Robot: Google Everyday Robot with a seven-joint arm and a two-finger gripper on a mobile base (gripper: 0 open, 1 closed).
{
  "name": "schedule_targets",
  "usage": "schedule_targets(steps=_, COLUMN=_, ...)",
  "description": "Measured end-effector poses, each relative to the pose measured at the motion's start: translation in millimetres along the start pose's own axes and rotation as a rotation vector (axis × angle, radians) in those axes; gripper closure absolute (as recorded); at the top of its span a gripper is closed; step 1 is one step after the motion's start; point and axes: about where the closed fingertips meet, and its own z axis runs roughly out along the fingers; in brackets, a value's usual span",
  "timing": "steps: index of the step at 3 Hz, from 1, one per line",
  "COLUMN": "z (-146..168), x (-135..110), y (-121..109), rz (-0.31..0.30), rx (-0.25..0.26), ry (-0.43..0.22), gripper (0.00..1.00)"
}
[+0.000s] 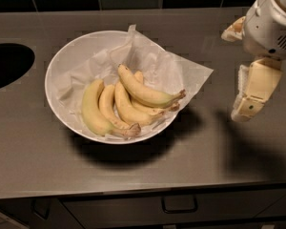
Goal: Pick banana from white bowl
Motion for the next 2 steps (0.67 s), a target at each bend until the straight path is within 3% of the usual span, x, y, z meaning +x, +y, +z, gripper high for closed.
schedule_targets(steps=2, z=5, x=-62, y=-13, rz=-0.022, rx=-0.006, ry=-0.073, gripper=0.0)
